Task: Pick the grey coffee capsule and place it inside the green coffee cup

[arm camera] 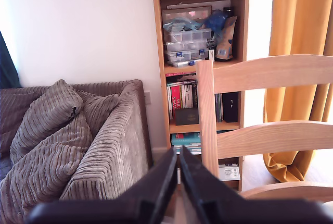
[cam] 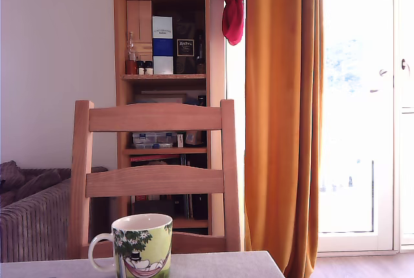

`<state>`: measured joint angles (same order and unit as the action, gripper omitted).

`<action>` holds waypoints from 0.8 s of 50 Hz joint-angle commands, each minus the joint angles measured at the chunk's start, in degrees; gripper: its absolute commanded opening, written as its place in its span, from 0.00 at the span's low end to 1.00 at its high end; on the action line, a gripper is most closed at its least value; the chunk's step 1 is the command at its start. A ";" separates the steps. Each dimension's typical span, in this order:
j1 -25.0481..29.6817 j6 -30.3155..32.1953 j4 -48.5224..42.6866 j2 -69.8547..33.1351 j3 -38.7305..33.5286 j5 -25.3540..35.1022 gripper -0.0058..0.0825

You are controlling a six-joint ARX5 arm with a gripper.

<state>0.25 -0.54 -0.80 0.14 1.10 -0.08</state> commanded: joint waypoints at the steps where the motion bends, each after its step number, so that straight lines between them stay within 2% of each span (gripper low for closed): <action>1: 0.57 -6.62 -1.33 0.59 -2.08 4.55 0.05; 10: 0.57 -8.11 -0.37 0.59 -2.08 5.27 0.05; 15: 0.57 -13.70 0.00 0.59 -2.08 6.49 0.05; 21: 0.70 -19.23 -0.20 0.55 -2.01 15.15 0.05; 28: 1.99 -23.26 -6.80 -0.79 -1.99 22.29 0.05; 34: 4.35 -23.56 -12.70 -3.58 -1.99 24.98 0.05; 40: 6.95 -23.71 -12.87 -8.02 -1.86 24.70 0.05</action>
<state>6.31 -23.90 -11.66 -6.07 0.97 24.51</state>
